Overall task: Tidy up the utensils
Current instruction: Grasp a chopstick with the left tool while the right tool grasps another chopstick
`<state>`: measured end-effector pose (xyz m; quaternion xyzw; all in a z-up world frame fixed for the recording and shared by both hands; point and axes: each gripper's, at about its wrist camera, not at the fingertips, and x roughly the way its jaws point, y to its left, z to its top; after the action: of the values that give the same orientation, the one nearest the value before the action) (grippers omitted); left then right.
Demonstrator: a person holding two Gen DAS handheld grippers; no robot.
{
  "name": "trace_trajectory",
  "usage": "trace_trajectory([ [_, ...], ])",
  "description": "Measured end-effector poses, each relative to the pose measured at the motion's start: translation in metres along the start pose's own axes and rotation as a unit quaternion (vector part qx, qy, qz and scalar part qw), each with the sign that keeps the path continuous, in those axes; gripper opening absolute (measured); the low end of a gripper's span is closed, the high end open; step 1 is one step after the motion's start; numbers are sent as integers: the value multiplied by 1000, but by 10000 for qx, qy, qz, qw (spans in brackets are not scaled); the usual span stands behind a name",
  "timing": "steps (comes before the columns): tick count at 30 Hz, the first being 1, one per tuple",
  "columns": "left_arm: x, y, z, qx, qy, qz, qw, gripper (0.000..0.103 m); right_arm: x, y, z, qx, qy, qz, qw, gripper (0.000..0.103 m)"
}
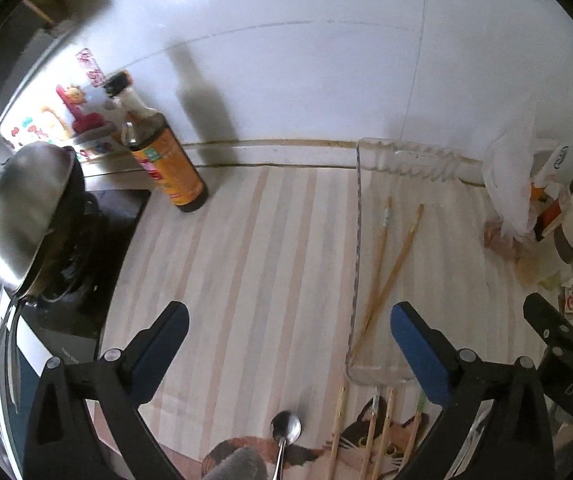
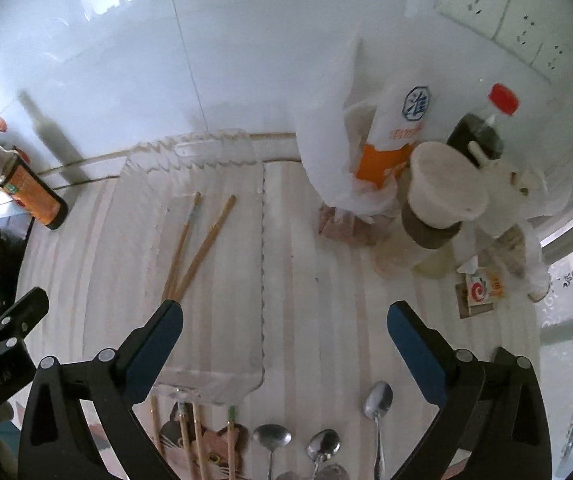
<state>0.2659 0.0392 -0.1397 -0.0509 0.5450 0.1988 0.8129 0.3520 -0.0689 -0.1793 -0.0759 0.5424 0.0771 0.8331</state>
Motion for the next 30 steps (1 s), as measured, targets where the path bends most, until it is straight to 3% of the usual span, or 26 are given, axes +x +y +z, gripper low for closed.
trace_trajectory([
  [5, -25, 7, -25, 4, -196, 13, 9998, 103, -30, -19, -23, 237, -87, 309, 9992, 103],
  [8, -23, 12, -52, 79, -39, 22, 10000, 103, -36, -27, -44, 429, 66, 494, 9978, 98],
  [10, -12, 12, -72, 158, 197, -34, 9997, 102, -34, -29, -61, 545, 237, 635, 9962, 72],
  [13, 18, 10, -106, 239, 790, -182, 9964, 99, -21, -29, -91, 681, 551, 851, 9925, 44],
  [17, 53, -5, -140, 439, 1389, -441, 9883, 78, 9, -25, -132, 786, 1067, 981, 9863, 27],
  [22, 90, -26, -160, 713, 1731, -569, 9807, 60, 36, -24, -164, 969, 1468, 1118, 9780, 25],
  [26, 106, -36, -169, 793, 1845, -667, 9774, 30, 53, -20, -176, 1002, 1777, 1233, 9712, 25],
  [27, 105, -36, -169, 779, 1794, -683, 9783, 18, 57, -18, -178, 982, 1844, 1269, 9697, 26],
  [29, 105, -35, -170, 748, 1813, -779, 9775, 4, 64, -12, -181, 921, 1935, 1264, 9686, 26],
  [30, 105, -34, -171, 735, 1818, -744, 9778, 4, 67, -8, -181, 887, 1961, 1263, 9684, 26],
])
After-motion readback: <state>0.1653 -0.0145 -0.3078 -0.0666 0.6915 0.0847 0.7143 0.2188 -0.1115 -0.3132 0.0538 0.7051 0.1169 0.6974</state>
